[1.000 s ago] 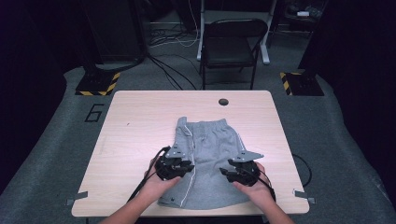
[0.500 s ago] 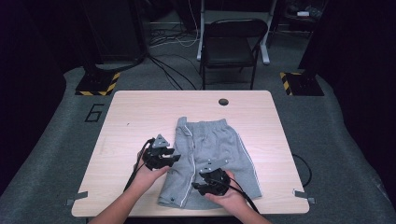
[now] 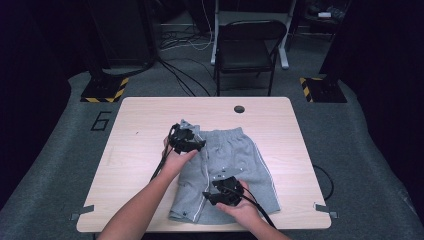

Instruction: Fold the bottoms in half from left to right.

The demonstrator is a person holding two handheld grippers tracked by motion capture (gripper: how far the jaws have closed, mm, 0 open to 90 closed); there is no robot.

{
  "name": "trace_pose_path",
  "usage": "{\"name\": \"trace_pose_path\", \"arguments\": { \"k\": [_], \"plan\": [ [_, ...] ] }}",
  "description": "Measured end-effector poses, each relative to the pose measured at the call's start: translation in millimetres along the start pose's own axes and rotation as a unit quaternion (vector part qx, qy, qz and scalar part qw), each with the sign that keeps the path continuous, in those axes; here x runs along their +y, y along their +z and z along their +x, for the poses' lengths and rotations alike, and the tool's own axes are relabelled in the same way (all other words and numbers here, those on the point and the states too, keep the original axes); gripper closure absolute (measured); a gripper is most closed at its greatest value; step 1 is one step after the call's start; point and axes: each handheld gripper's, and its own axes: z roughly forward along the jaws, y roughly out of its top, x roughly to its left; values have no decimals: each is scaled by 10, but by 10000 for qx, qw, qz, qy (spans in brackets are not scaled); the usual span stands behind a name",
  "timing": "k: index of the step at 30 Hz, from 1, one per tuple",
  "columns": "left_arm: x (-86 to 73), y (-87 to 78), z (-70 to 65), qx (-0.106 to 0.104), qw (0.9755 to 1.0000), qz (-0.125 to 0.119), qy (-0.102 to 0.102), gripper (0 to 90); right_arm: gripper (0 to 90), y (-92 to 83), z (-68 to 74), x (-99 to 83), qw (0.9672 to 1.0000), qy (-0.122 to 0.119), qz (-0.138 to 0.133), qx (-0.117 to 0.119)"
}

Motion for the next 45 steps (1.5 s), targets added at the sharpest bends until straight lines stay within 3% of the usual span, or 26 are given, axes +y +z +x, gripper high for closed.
{"name": "trace_pose_path", "arguments": {
  "k": [3, 6, 7, 10, 11, 16, 19, 21, 22, 24, 26, 33, 38, 41, 45],
  "plan": [
    [93, 174, -6, 328, 9994, 78, 66, 369, 419, 30, 31, -12, 9999, -82, 106, 27],
    [101, 232, 7, 417, 9991, 97, 54, 364, 416, 54, 58, -14, 9997, 72, 195, 86],
    [84, 297, 25, 484, 9988, 93, -79, 364, 415, 68, 61, -12, 9996, 111, 232, 97],
    [57, 347, 60, 517, 9983, 226, -128, 389, 416, 100, 65, -13, 9994, 169, 300, 80],
    [38, 373, 83, 503, 9981, 291, -189, 502, 427, 133, 71, -23, 9991, 158, 389, 87],
    [-7, 424, 123, 385, 9978, 491, -238, 745, 497, 161, 116, -32, 9986, -55, 523, 71],
    [-11, 435, 113, 352, 9979, 512, -180, 835, 664, 169, 148, -32, 9983, -297, 500, 55],
    [-5, 435, 96, 350, 9982, 481, -108, 844, 706, 174, 156, -36, 9983, -335, 462, 78],
    [1, 423, 91, 346, 9984, 451, -64, 855, 797, 166, 157, -37, 9979, -426, 450, 169],
    [8, 408, 89, 346, 9983, 460, -31, 858, 824, 159, 161, -36, 9977, -444, 458, 208],
    [17, 389, 85, 332, 9987, 386, -12, 863, 893, 152, 171, -38, 9980, -506, 291, 231],
    [54, 273, 90, 345, 9993, 115, -25, 867, 900, 8, 183, -3, 9967, -706, 68, 384],
    [98, 147, 92, 375, 9993, -42, -15, 868, 900, -120, 190, 41, 9955, -779, -256, 475],
    [122, 78, 104, 331, 9994, -100, -67, 868, 900, -132, 191, 44, 9959, -629, -293, 580],
    [116, 72, 110, 339, 9994, -61, -63, 868, 719, -23, 184, -8, 9972, -406, -21, 628]
  ]
}}
